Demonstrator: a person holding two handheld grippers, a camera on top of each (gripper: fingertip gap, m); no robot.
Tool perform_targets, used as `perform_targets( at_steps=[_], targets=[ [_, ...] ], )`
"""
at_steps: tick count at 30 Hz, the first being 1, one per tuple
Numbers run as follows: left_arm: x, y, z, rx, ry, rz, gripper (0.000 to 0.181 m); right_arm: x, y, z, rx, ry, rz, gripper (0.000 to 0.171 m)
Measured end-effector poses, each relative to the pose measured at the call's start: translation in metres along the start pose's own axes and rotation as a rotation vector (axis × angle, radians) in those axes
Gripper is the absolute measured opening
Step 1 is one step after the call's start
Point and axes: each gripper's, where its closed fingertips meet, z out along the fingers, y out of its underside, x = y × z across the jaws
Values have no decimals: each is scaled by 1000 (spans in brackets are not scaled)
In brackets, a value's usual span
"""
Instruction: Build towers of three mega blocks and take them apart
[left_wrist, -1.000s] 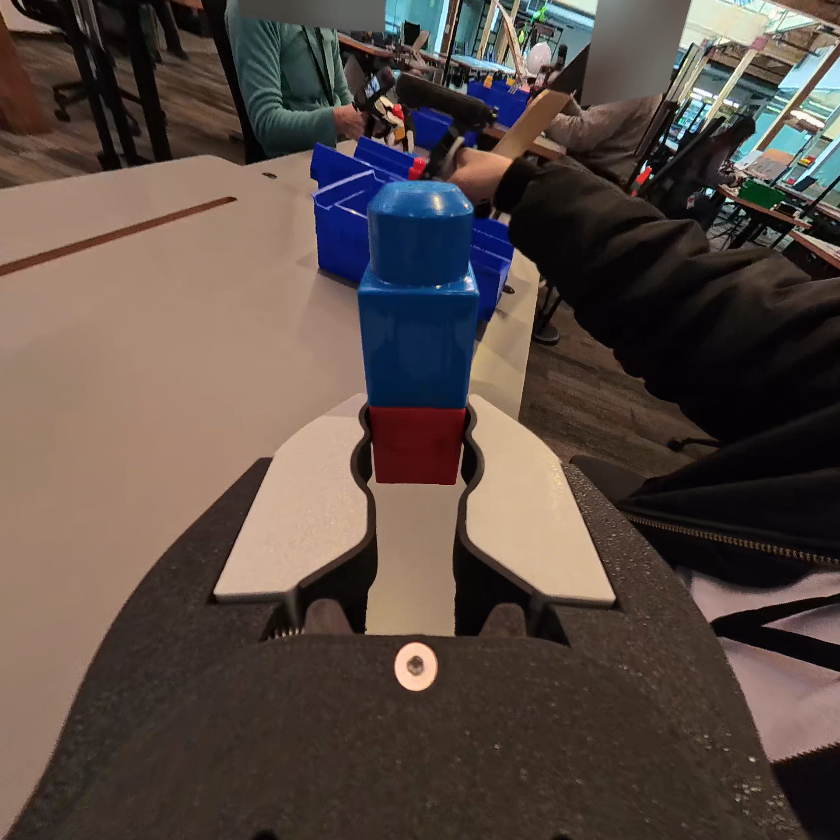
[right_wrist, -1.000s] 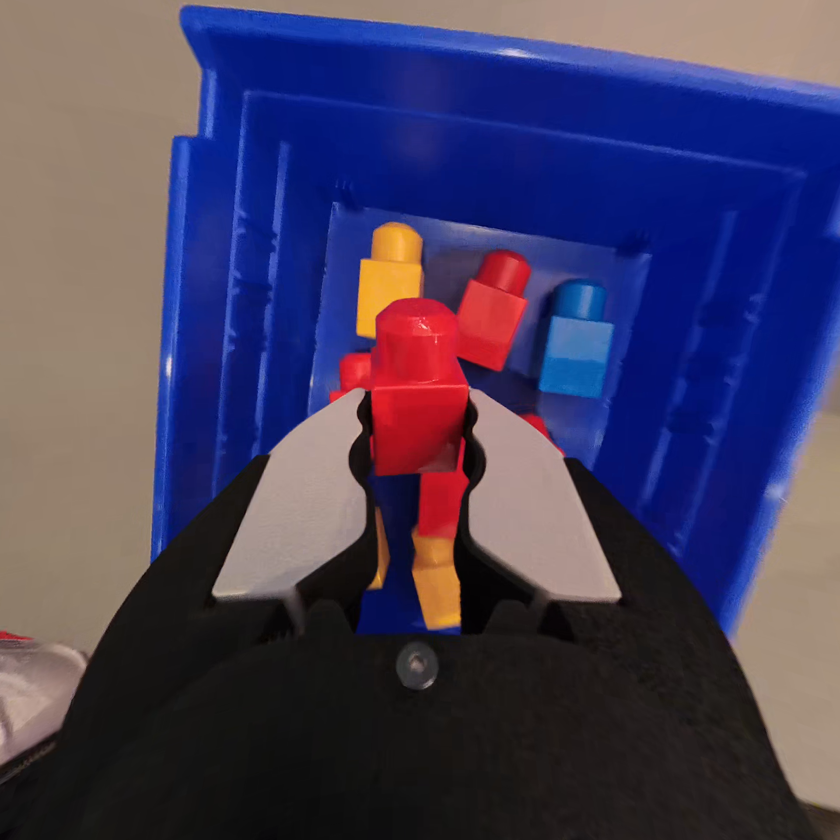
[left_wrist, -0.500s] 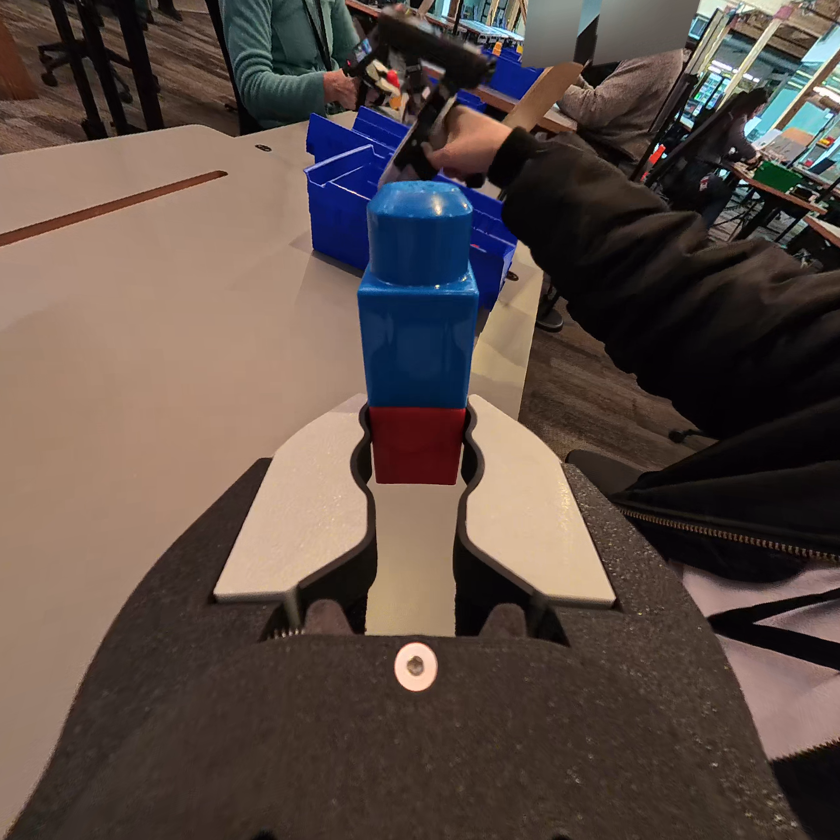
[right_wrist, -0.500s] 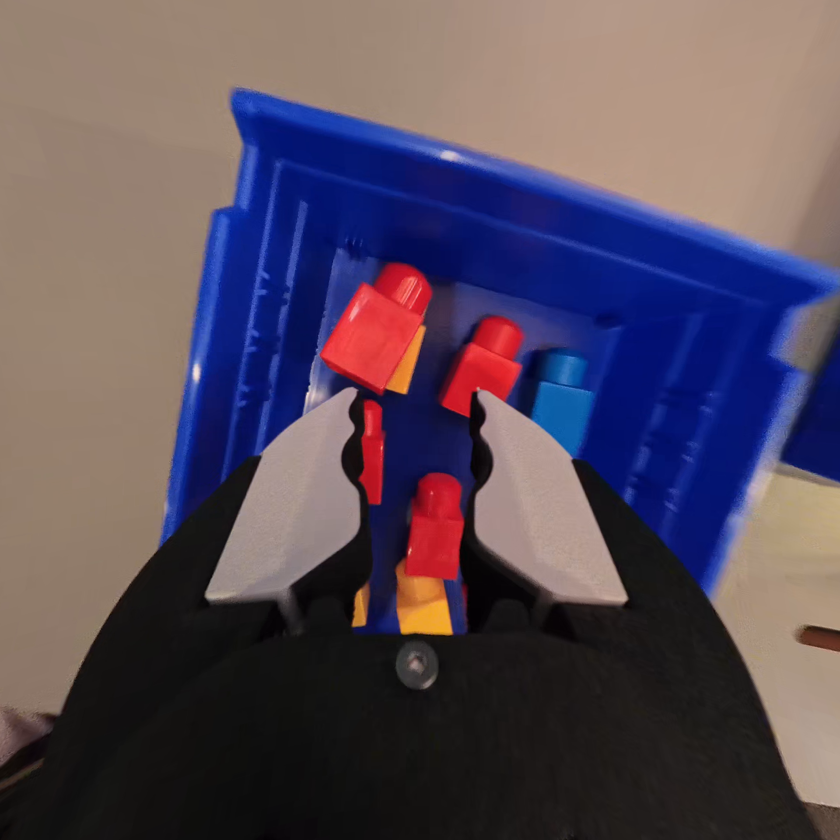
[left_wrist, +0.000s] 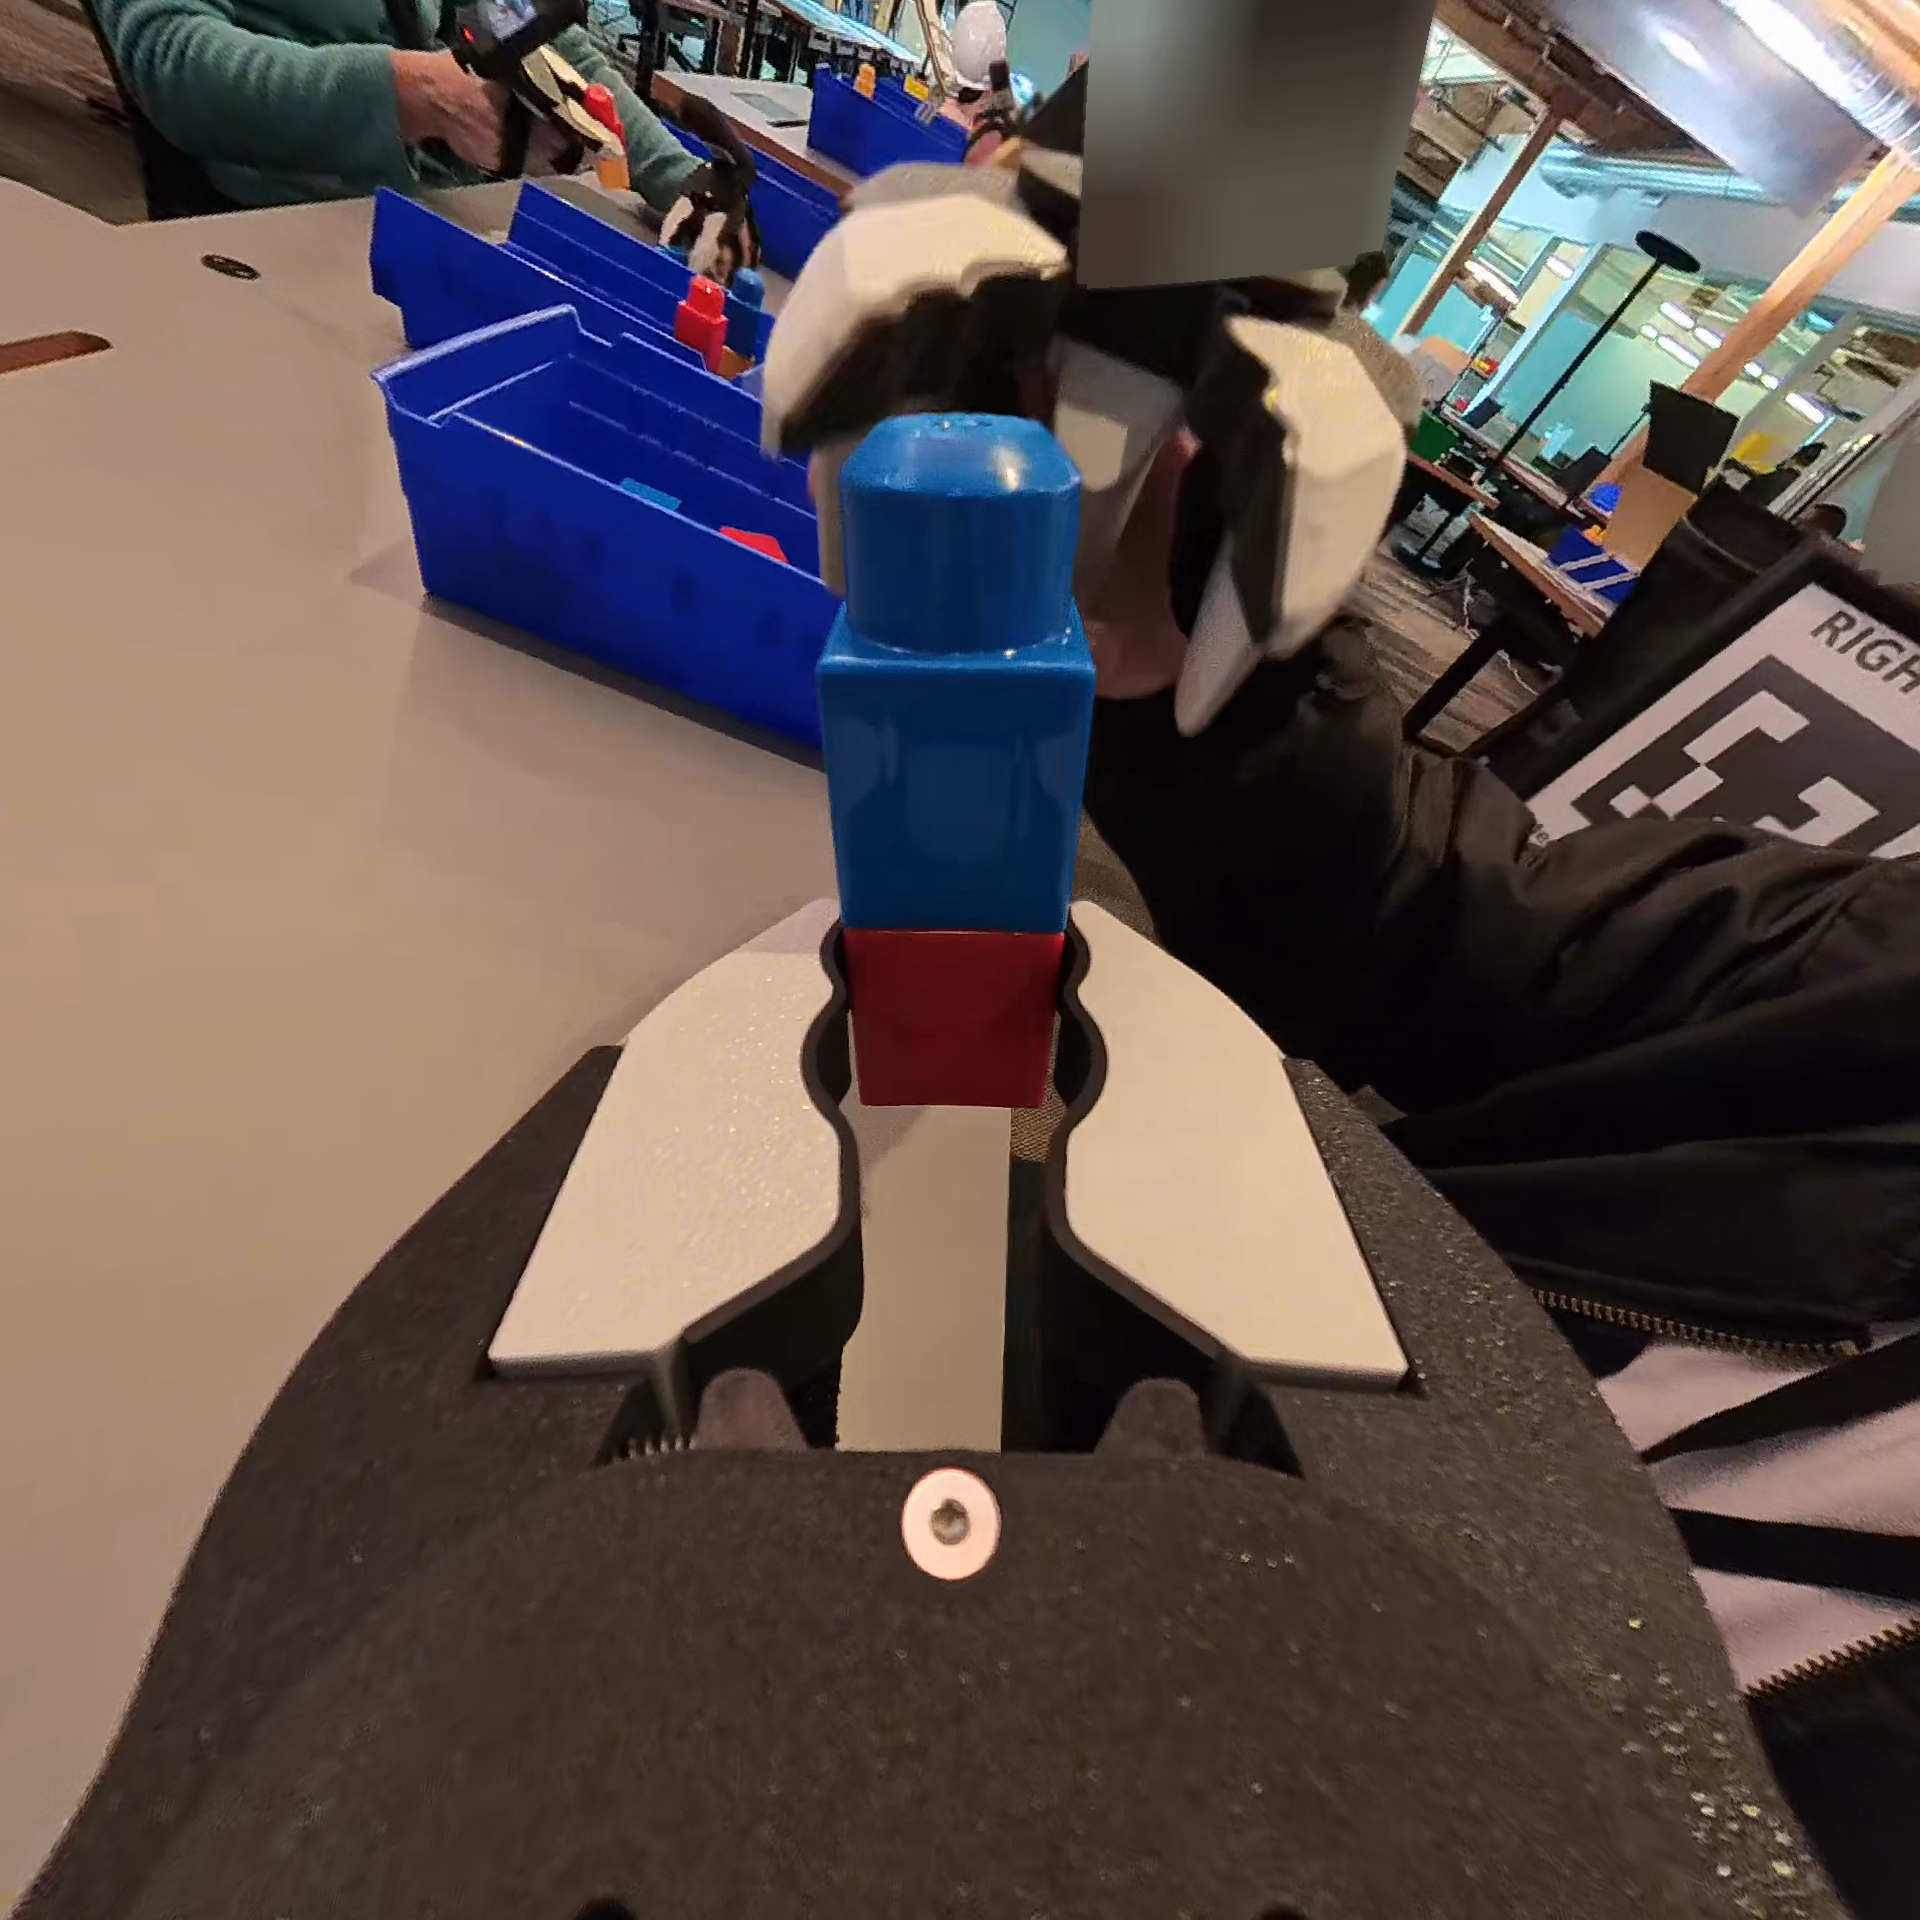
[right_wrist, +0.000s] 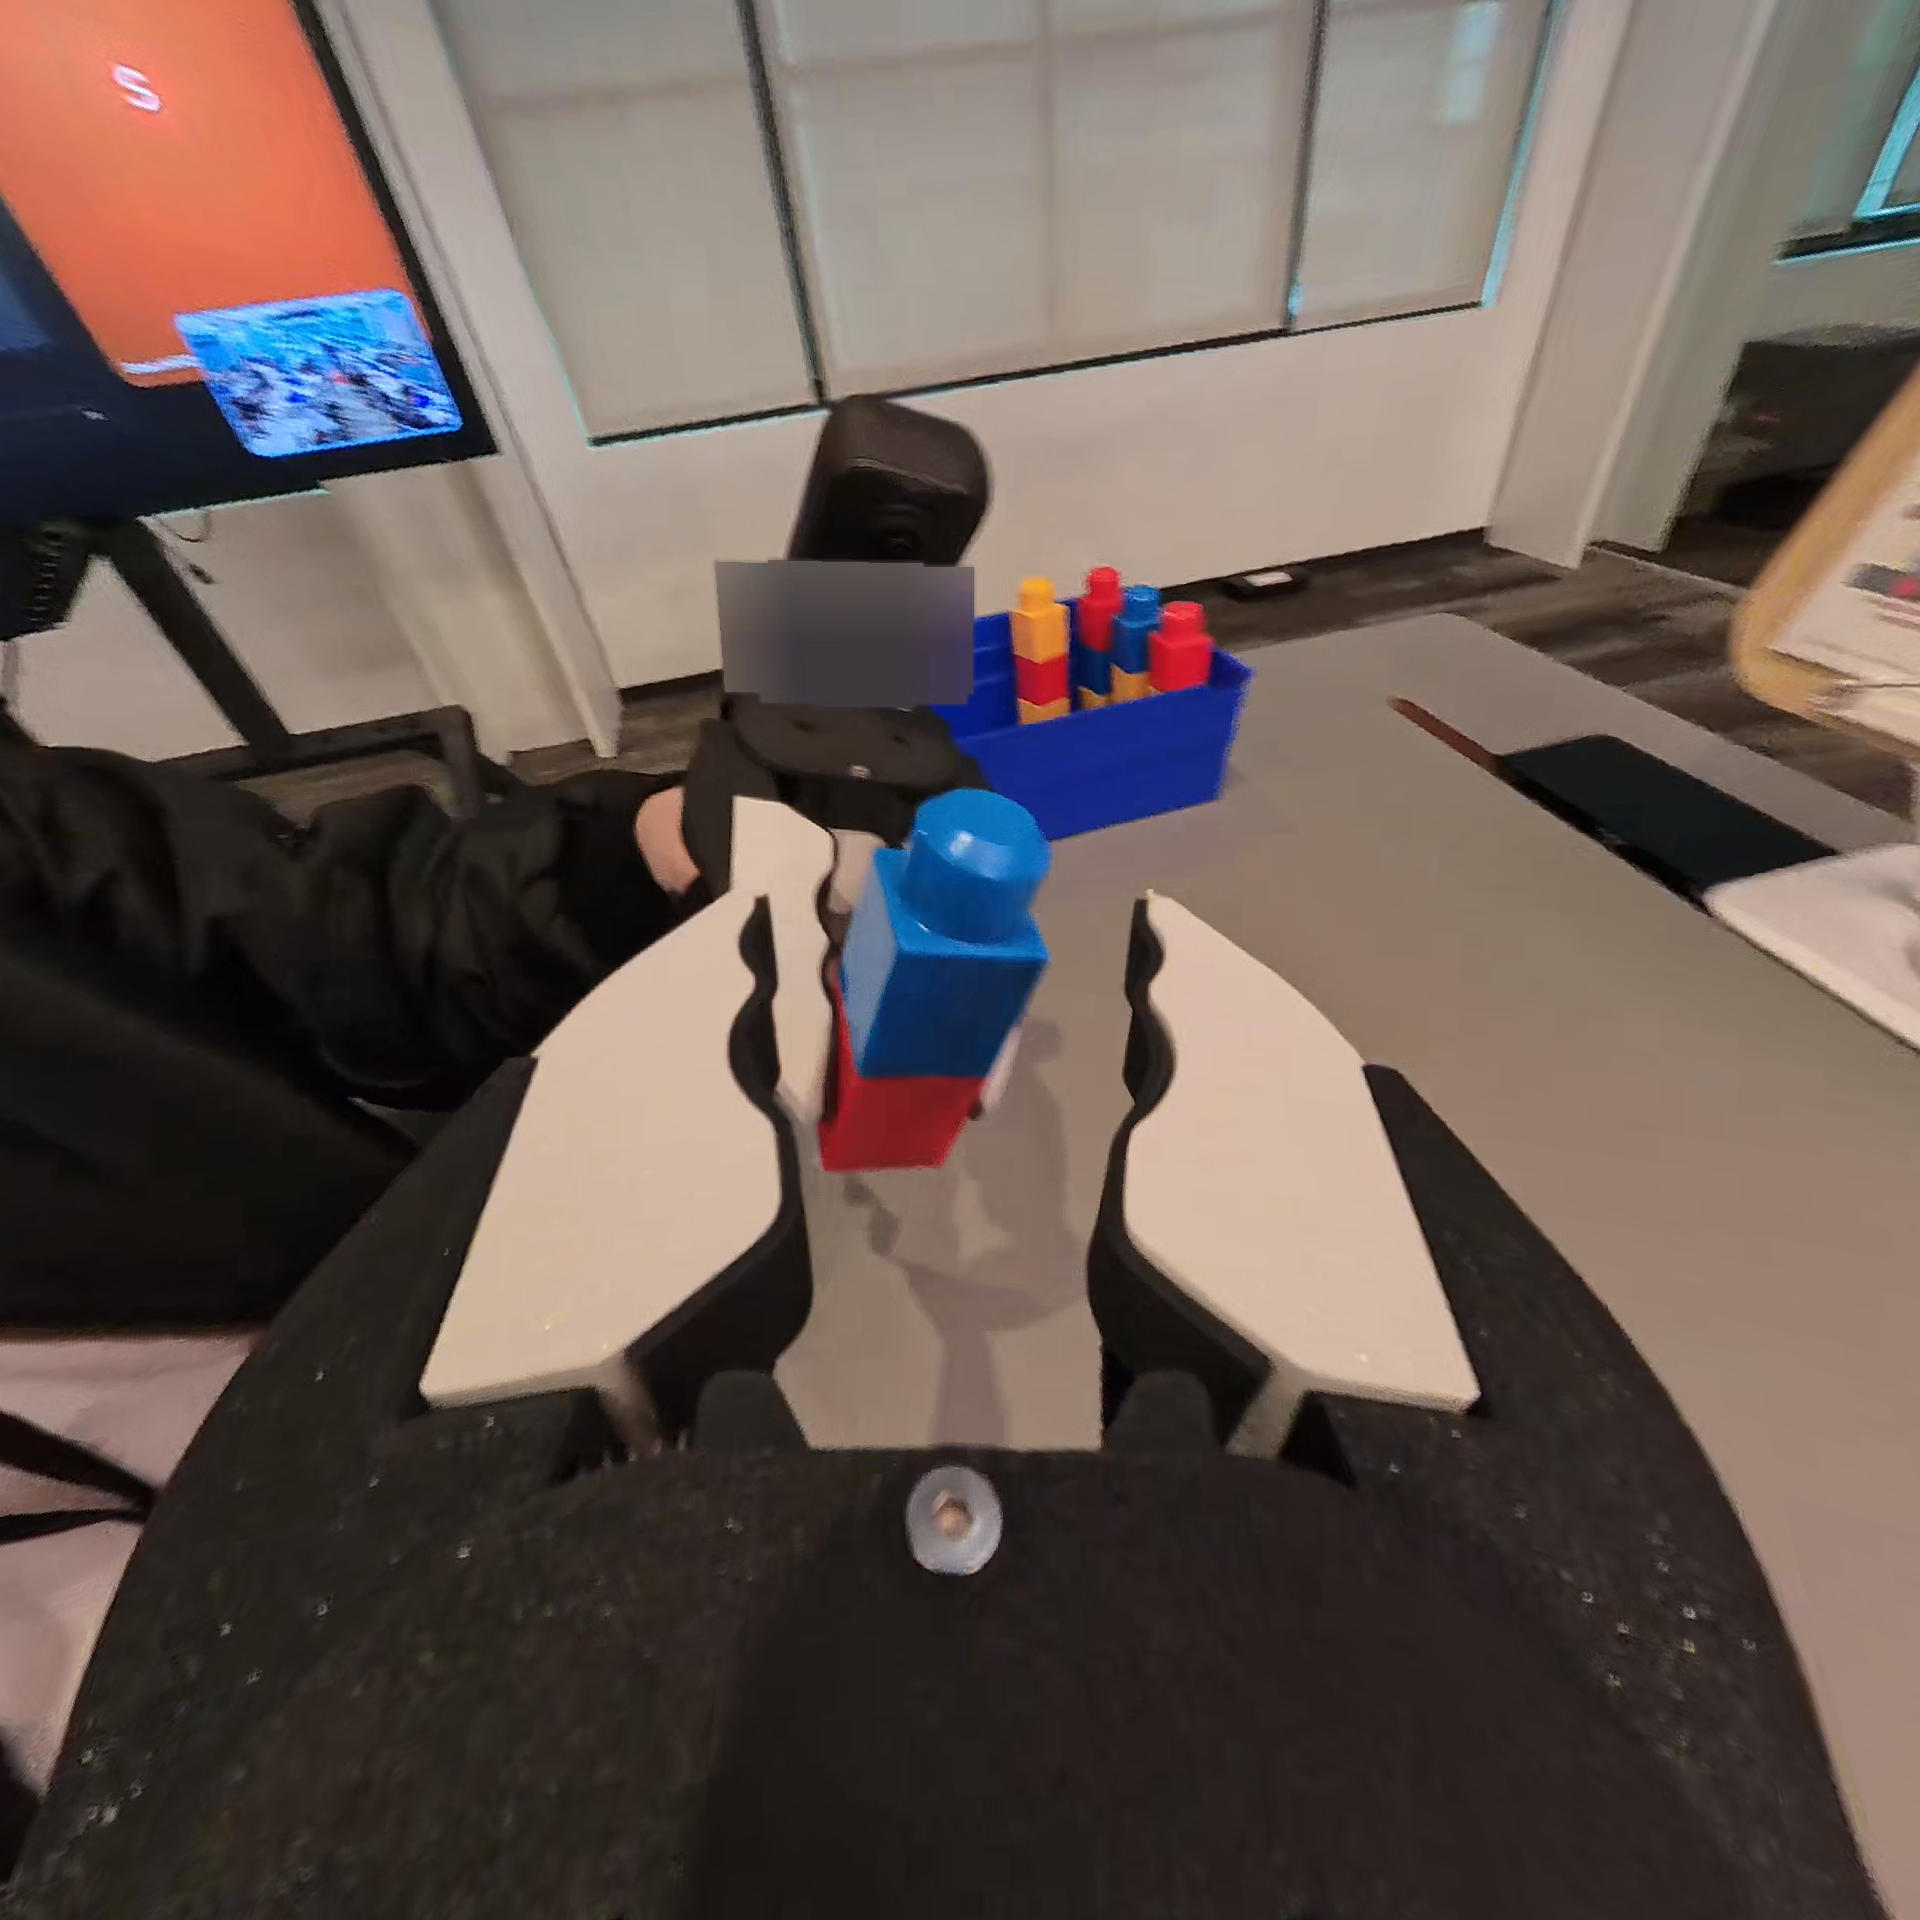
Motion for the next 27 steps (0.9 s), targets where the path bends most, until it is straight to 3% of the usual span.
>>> perform_targets(
  at_steps=[3, 6, 10, 11, 20, 22, 24, 27],
  targets=[
    [5, -3, -4, 1, 3, 16, 36, -4, 12, 22, -60, -27, 37, 64],
    [11, -6, -9, 6, 15, 47, 36, -15, 15, 30, -82, -120, 63, 38],
    [6, -3, -7, 26, -11, 29, 48, -14, 10, 32, -46, -133, 75, 37],
    [6, 2, -4, 12, 8, 24, 37, -14, 9, 33, -32, -135, 85, 37],
    [1, 10, 9, 32, 58, -42, 35, -4, 15, 29, -25, -112, 139, 36],
    [-5, 31, 19, -63, 29, -24, 36, 2, -17, 13, 145, -99, 175, 36],
    [-4, 39, 24, -45, 42, -49, 36, 10, -46, -13, 250, -81, 177, 36],
    [-1, 44, 13, -34, 39, -52, 36, 56, -37, -60, 18, 208, 85, 36]
  ],
)
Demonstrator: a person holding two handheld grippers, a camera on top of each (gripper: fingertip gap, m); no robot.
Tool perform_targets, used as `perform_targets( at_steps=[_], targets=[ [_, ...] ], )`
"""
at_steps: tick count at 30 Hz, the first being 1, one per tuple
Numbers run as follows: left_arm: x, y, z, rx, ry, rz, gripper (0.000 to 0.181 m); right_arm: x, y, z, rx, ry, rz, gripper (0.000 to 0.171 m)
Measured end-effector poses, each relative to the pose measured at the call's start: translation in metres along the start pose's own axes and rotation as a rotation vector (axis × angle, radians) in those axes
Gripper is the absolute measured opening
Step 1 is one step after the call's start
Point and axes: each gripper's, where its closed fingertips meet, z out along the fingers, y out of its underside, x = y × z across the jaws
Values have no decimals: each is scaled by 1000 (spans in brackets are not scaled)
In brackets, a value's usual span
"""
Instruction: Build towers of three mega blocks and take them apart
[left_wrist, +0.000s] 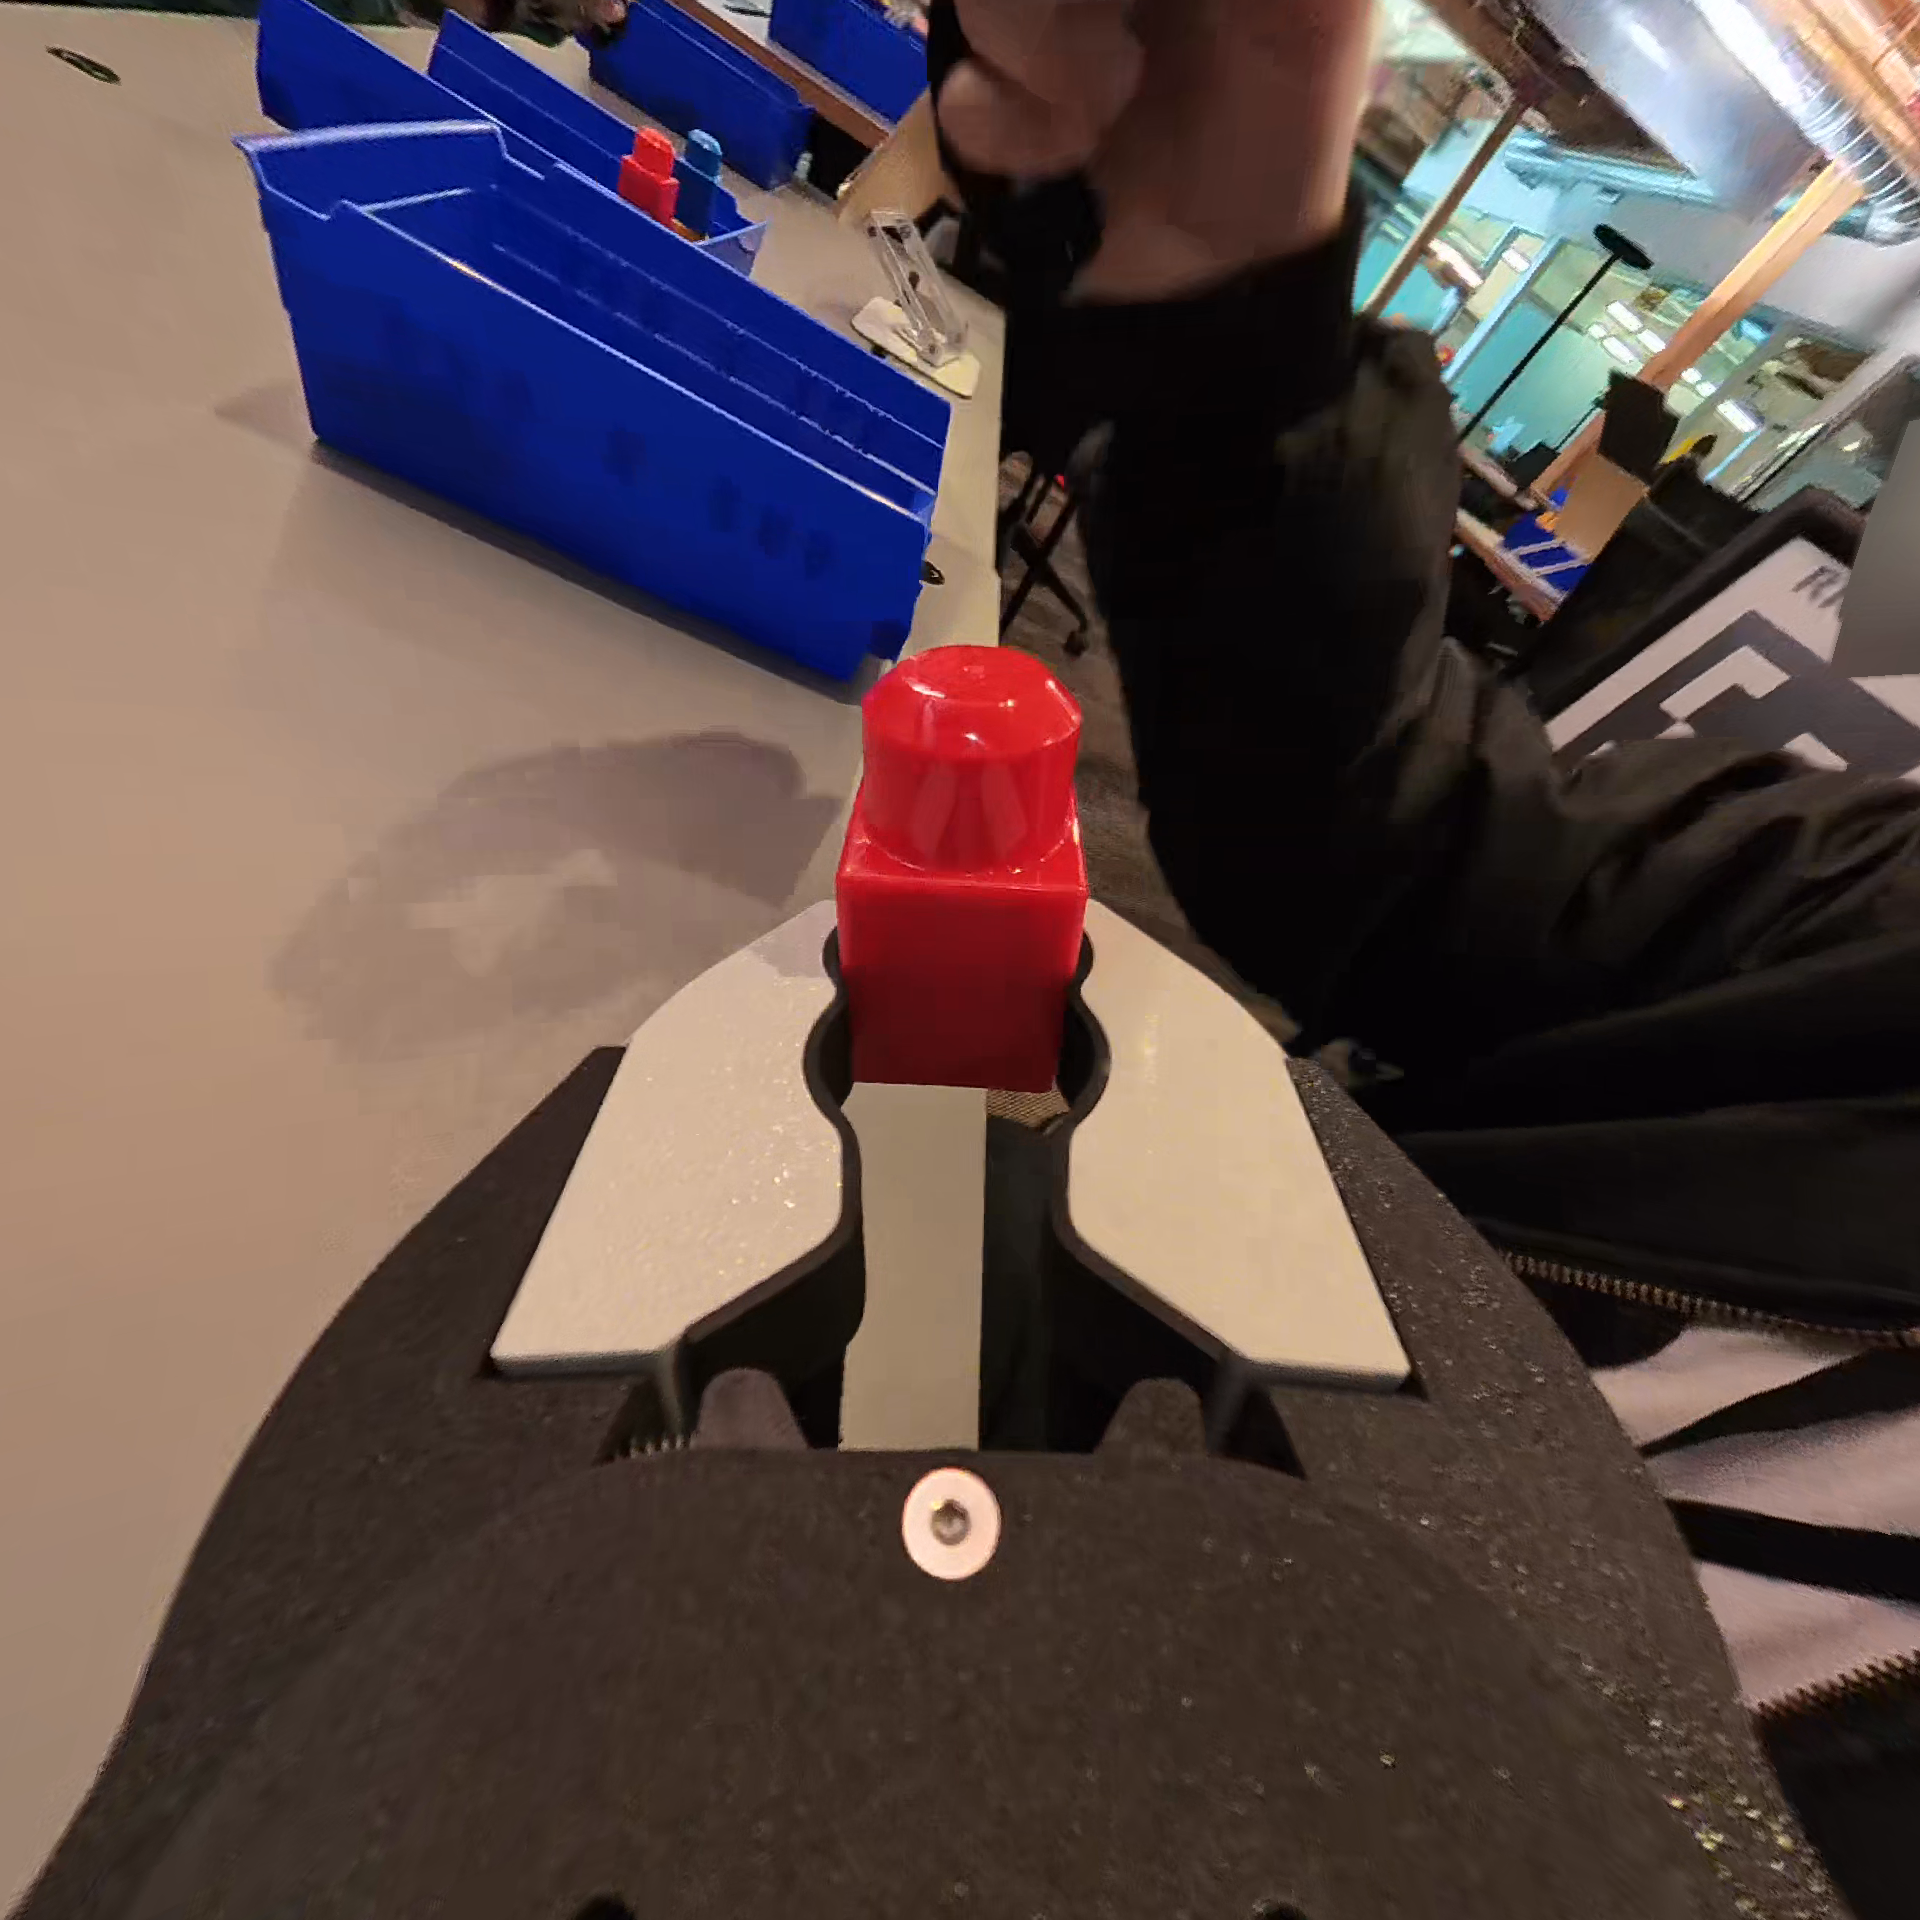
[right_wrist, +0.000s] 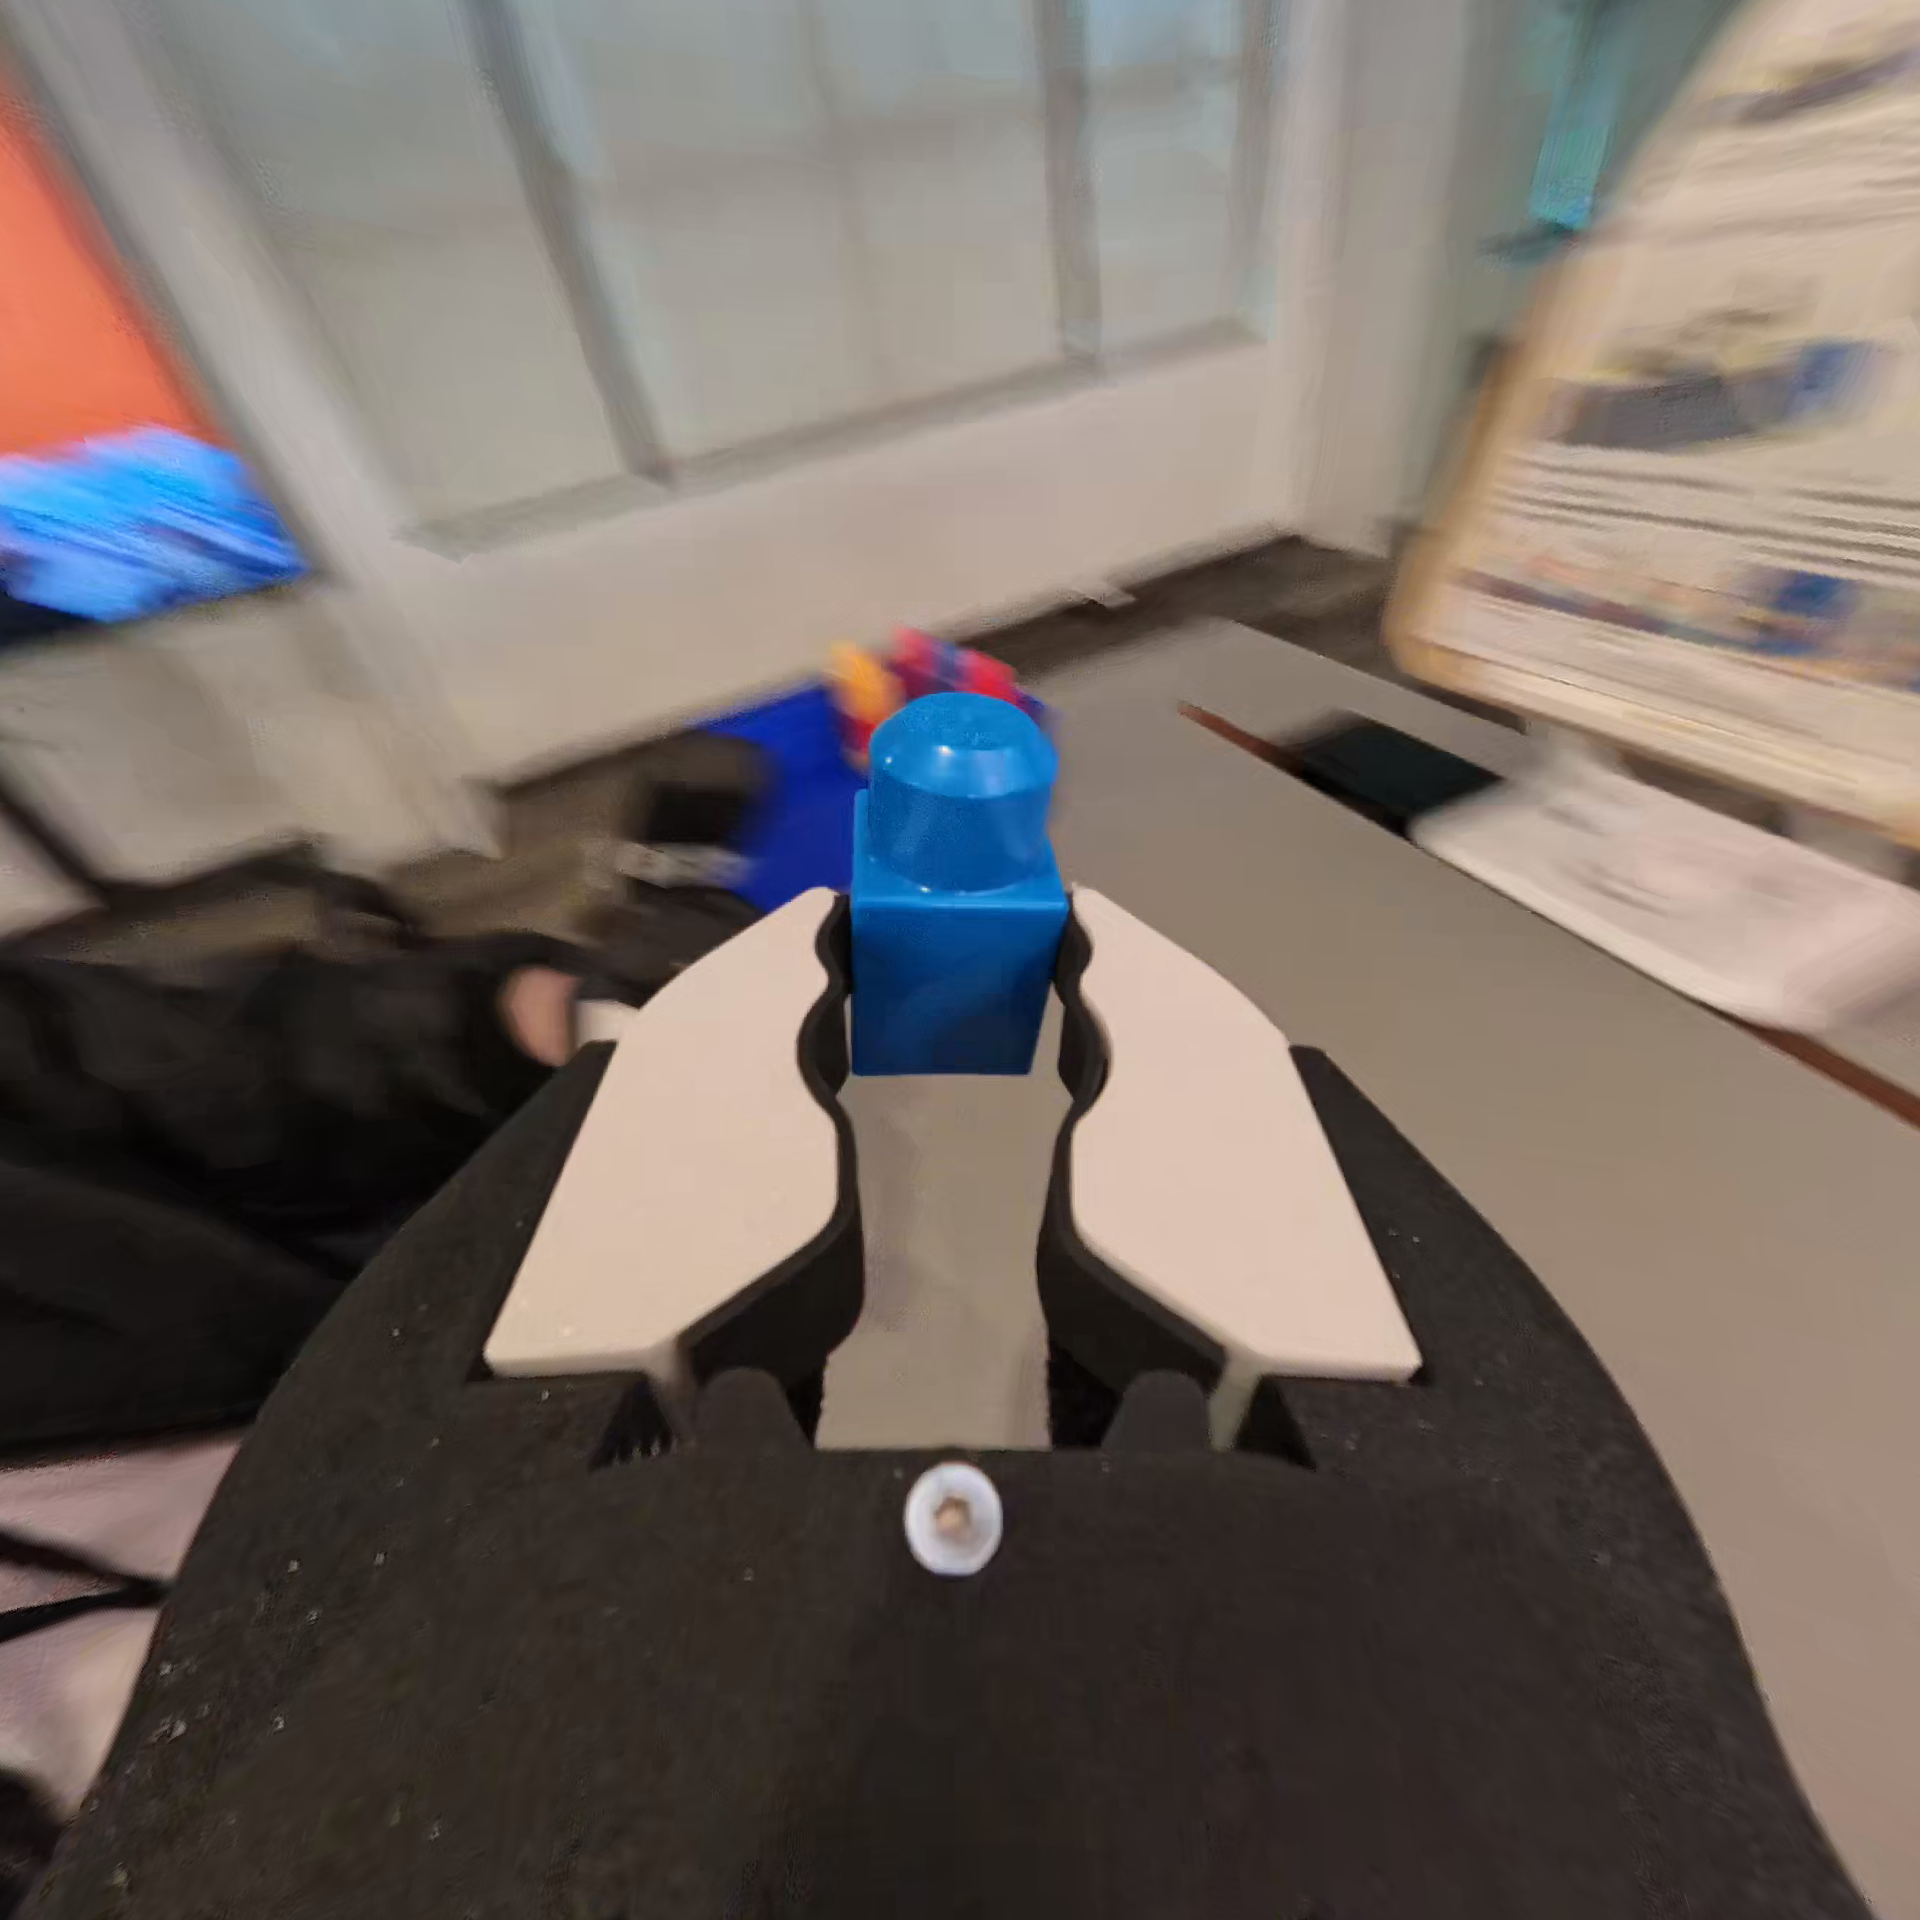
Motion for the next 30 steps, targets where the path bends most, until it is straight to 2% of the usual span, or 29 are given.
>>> perform_targets(
  at_steps=[2, 4, 7, 9, 13, 19, 22, 26, 28, 30],
  targets=[
    [1, 7, -14, -19, -41, 38, 36, 73, 19, -56, -234, 326, -31, 37],
    [0, 12, -27, -24, -87, 65, 36, 132, 48, -116, -408, 492, 152, 37],
    [4, 13, -36, -12, -92, 63, 36, 218, 116, -208, -678, 838, 357, 37],
    [7, 13, -36, -6, -90, 58, 36, 248, 160, -237, -797, 934, 453, 37],
    [10, 21, -32, -46, -107, 63, 36, 277, 218, -239, -910, 940, 591, 37],
    [7, 26, -32, -84, -128, 65, 36, 295, 236, -229, -964, 930, 595, 38],
    [5, 22, -35, -65, -125, 58, 36, 293, 220, -228, -909, 908, 542, 42],
    [3, 9, -41, 19, -94, 25, 36, 269, 160, -211, -674, 846, 394, 49],
    [2, -4, -44, 86, -67, -2, 36, 231, 123, -179, -532, 739, 252, 53],
    [0, -19, -45, 152, -44, -22, 36, 170, 93, -130, -388, 553, 102, 56]
  ],
)
